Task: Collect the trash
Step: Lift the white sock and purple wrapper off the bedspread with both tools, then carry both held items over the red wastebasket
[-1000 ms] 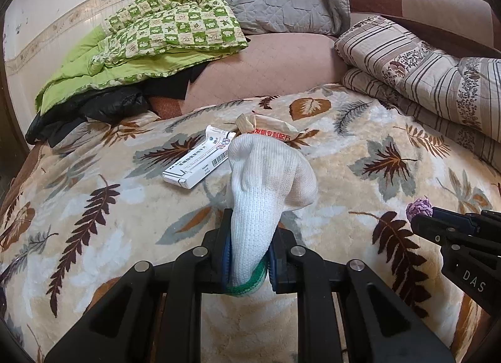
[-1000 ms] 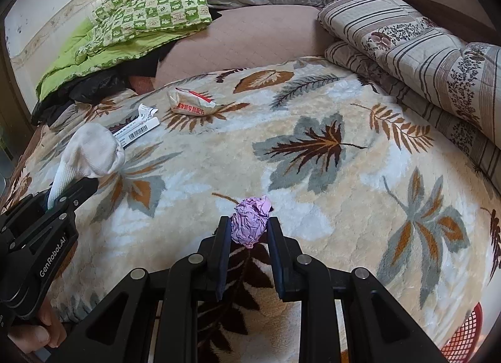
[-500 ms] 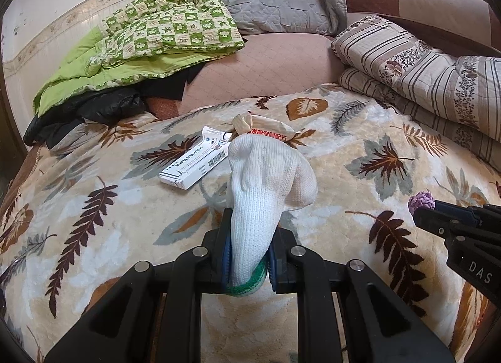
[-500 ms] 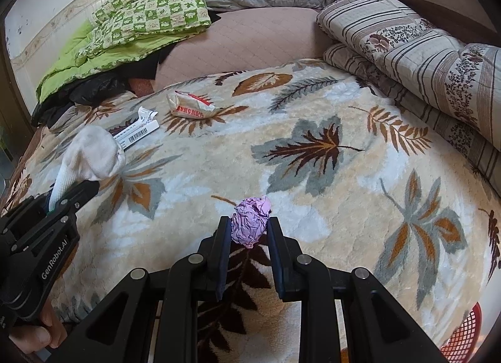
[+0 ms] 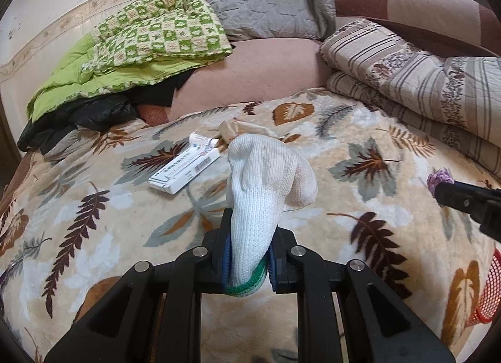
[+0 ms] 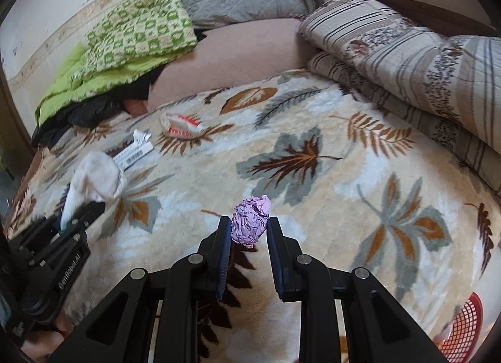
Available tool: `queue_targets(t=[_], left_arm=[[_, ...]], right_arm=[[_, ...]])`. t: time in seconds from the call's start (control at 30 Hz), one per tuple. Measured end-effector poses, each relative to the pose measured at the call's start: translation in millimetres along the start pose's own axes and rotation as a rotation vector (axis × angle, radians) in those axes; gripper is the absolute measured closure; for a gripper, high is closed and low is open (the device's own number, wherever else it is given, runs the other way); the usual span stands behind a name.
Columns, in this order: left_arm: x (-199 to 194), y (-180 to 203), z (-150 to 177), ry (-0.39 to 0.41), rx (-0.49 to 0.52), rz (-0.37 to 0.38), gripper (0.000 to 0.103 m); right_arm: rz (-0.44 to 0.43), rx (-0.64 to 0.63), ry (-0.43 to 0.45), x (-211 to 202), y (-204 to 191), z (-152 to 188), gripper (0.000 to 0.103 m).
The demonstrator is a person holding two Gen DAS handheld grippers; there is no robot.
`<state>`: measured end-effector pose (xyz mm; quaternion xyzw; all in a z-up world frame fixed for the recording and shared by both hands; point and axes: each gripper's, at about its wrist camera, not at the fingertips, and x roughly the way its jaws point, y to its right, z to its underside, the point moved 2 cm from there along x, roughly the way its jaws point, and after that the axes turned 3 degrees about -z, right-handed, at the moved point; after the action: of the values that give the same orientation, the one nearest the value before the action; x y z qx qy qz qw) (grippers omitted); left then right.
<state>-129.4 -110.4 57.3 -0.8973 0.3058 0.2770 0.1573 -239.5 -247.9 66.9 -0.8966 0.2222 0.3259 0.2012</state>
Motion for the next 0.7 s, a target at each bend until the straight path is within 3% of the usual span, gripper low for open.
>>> queue_targets(t=[0.2,0.43,0.6,0.7], left_arm=[[-21,21,2,0.025,0.037,0.061,0.085],[-49,58,2,0.027,0.085,0.169,0.085],[-78,121,-1,0.010,0.201,0.342,0.085],[-96,180,4,-0.046,0.281,0.520,0.085]], right_arm=[[-0.009,0.065,0.051,-44,22,7,0.078],[0.115,0.141,0.101,-104,93,28,0.078],[0.197,0.221,0.078,-146,158,63,0.078],[0.234,0.294,0.051,-166,200,90,0.078]])
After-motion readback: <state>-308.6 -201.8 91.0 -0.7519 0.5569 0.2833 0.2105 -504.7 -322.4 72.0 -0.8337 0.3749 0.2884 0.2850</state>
